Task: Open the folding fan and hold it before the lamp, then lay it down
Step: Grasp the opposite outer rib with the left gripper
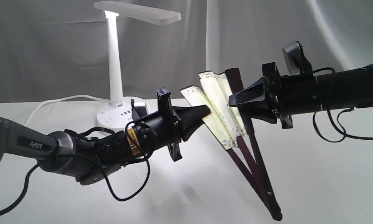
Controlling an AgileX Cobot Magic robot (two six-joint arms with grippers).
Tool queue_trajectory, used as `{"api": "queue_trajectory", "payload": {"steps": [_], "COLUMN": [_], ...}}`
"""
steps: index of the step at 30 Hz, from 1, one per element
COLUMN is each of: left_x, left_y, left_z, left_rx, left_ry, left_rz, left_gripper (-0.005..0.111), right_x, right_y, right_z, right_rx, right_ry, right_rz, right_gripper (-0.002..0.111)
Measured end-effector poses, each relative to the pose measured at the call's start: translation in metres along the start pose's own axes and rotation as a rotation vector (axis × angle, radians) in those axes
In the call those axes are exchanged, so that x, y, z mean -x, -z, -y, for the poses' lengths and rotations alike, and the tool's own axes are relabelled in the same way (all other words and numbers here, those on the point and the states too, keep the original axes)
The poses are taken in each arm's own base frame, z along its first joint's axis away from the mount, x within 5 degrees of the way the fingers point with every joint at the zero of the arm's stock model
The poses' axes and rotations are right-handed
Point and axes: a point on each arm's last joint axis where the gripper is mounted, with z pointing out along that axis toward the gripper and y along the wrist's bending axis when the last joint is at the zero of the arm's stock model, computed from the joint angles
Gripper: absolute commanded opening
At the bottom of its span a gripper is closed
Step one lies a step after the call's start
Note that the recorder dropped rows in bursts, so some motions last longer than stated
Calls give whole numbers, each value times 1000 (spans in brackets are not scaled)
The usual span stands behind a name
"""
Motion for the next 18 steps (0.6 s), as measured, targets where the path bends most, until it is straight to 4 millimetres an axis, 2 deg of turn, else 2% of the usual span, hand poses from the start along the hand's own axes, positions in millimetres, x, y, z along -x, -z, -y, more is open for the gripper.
{"api": "queue_trajectory", "payload": {"steps": [2, 4, 11, 18], "left_x": [2, 3, 4, 1], "left_y": [2, 3, 3, 9], "left_z": [0, 1, 19, 25], "left_rx": [0, 5, 2, 15], "left_ry": [-2, -12, -62, -72], "left_rz": [-3, -11, -19, 3], "left_gripper": [0, 0, 0, 0], "right_x": [1, 2, 3, 3], "right_y": [0, 0, 0, 0], "right_z": [1, 2, 0, -1], "right_rx": [-13, -17, -3, 7], "right_ry": [0, -2, -20, -25], "right_rz": [10, 20, 35, 37], "right_gripper": [6, 0, 0, 0]}}
